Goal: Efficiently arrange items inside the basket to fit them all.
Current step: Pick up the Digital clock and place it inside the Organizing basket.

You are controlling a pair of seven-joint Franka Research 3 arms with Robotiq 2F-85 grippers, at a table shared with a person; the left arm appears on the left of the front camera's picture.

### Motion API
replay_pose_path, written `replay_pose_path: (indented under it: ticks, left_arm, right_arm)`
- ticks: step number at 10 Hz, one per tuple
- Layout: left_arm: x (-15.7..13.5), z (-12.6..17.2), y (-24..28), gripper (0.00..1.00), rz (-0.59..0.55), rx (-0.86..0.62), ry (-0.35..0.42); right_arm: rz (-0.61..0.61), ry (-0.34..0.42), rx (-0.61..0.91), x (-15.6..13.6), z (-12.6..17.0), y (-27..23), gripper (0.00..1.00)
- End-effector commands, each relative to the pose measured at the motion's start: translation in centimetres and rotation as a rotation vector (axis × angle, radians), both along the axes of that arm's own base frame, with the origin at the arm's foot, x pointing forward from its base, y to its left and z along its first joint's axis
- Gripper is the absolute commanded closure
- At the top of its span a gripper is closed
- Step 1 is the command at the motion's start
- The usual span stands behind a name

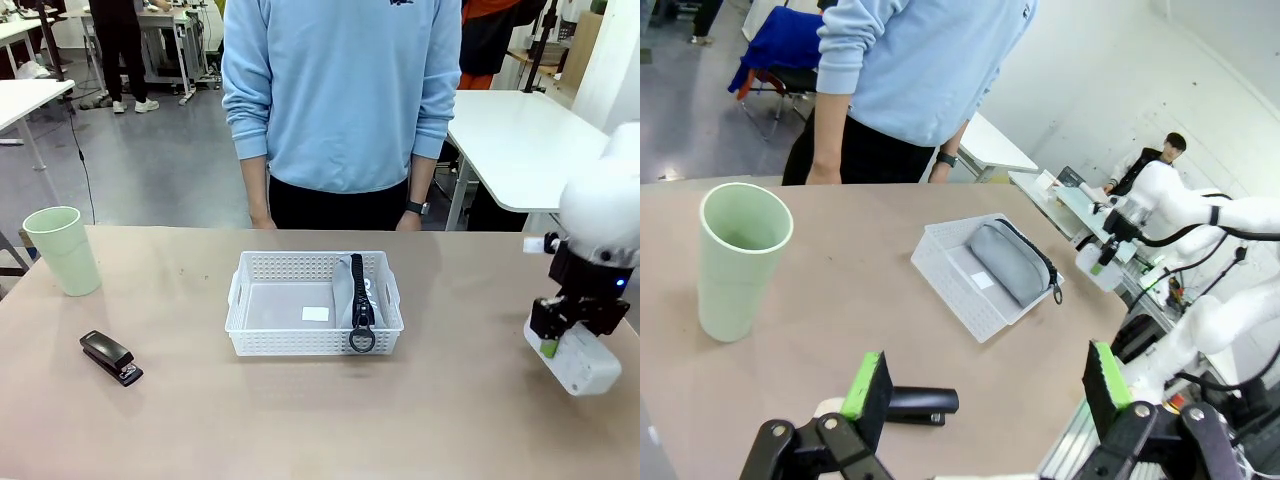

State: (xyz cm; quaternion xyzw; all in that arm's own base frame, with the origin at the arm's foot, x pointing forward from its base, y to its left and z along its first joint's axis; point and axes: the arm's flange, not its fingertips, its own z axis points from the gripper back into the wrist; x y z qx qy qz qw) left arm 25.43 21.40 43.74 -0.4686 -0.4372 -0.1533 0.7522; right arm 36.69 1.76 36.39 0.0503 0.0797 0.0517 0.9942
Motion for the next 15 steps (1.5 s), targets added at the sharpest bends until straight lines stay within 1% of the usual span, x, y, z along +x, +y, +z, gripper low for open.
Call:
replay_pose_path:
  ticks: [1,2,3,4,5,6,7,10,11,12,13,14,15]
  left_arm:
    - [0.1,0.2,0.0,0.00,0.000,-0.009,-0.030]
    - [0.1,0.2,0.0,0.00,0.000,-0.009,-0.030]
    - [0.1,0.2,0.0,0.00,0.000,-0.009,-0.030]
    - [0.1,0.2,0.0,0.00,0.000,-0.009,-0.030]
    - [0.1,0.2,0.0,0.00,0.000,-0.009,-0.030]
    - [0.1,0.2,0.0,0.00,0.000,-0.009,-0.030]
    - [0.1,0.2,0.0,0.00,0.000,-0.009,-0.030]
    - [0.1,0.2,0.0,0.00,0.000,-0.009,-0.030]
    - [0.1,0.2,0.0,0.00,0.000,-0.009,-0.030]
    - [0.1,0.2,0.0,0.00,0.000,-0.009,-0.030]
    - [0.1,0.2,0.0,0.00,0.000,-0.009,-0.030]
    - [0.1,0.2,0.0,0.00,0.000,-0.009,-0.030]
    - [0.1,0.2,0.0,0.00,0.000,-0.009,-0.030]
  right_arm:
    - [-0.035,0.058,0.234,-4.3,6.9,0.9,1.00]
    - [-0.023,0.088,0.395,-4.2,9.6,2.2,1.00]
    - [-0.060,0.116,0.534,-4.0,11.2,3.4,1.00]
    - [-0.078,0.115,0.650,-4.1,12.1,4.2,1.00]
    - [-0.094,0.108,0.732,-4.3,12.3,4.3,1.00]
    - [-0.180,0.005,0.794,-4.3,12.1,3.5,1.00]
    - [-0.038,0.116,0.641,-5.3,13.4,4.5,1.00]
    - [-0.038,0.116,0.641,-5.3,13.4,4.5,1.00]
    - [-0.075,0.116,0.668,-5.1,13.0,4.8,0.48]
    - [0.155,-0.012,0.647,-4.5,13.2,5.0,0.48]
    - [0.212,-0.079,0.590,-2.6,13.8,7.0,0.48]
    - [0.370,-0.077,0.545,-0.4,14.3,10.3,0.48]
    - [0.437,-0.067,0.513,1.3,14.3,13.2,0.48]
